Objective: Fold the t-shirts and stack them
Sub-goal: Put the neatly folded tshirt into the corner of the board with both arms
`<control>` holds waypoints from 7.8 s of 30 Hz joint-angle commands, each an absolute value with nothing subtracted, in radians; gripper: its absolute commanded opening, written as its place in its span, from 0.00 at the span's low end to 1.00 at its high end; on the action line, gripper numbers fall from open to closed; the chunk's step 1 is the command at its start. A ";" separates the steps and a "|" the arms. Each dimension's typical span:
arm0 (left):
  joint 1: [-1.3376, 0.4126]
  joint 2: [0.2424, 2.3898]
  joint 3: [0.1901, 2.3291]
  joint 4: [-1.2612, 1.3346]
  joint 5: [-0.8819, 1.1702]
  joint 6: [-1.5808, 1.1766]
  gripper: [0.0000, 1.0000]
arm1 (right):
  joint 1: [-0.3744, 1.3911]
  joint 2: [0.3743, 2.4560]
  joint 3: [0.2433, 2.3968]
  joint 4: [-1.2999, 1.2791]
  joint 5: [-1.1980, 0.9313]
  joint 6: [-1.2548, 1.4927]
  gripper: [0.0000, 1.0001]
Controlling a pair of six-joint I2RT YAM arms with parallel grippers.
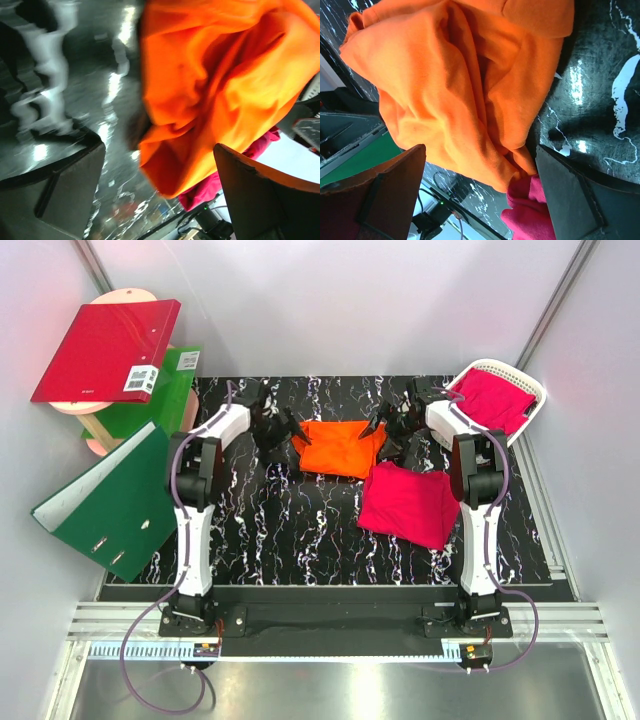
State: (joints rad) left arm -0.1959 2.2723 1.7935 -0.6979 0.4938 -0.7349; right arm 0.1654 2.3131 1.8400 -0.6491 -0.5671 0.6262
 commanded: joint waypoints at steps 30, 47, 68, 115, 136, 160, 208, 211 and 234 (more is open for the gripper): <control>-0.305 2.261 2.006 -0.701 0.534 -0.759 0.00 | 0.242 2.166 2.000 -0.739 -0.398 0.459 0.00; -0.366 2.152 1.968 -0.701 0.666 -0.752 0.00 | 0.236 1.836 1.717 -0.755 -0.281 0.436 0.00; -0.595 2.226 2.060 -0.699 0.749 -0.801 0.00 | 0.104 1.600 1.382 -0.804 -0.052 0.494 0.00; -0.586 2.168 1.844 -0.670 0.939 -0.841 0.00 | -0.044 1.568 1.272 -0.923 -0.170 0.522 0.00; -0.526 2.109 1.859 -0.713 0.953 -0.819 0.99 | -0.044 1.770 1.229 -0.965 -0.279 0.485 0.00; -0.463 2.129 1.884 -0.792 0.919 -0.753 0.99 | -0.063 1.618 1.328 -1.141 -0.211 0.466 0.00; -0.482 2.164 1.896 -0.802 0.917 -0.742 0.99 | -0.080 1.538 1.002 -1.166 -0.130 0.511 0.00; -0.483 2.166 1.896 -0.802 0.917 -0.741 0.99 | -0.081 1.589 0.945 -1.135 -0.118 0.499 0.00; -0.480 2.172 1.913 -0.802 0.930 -0.732 0.99 | -0.083 1.497 1.219 -1.376 -0.012 0.456 1.00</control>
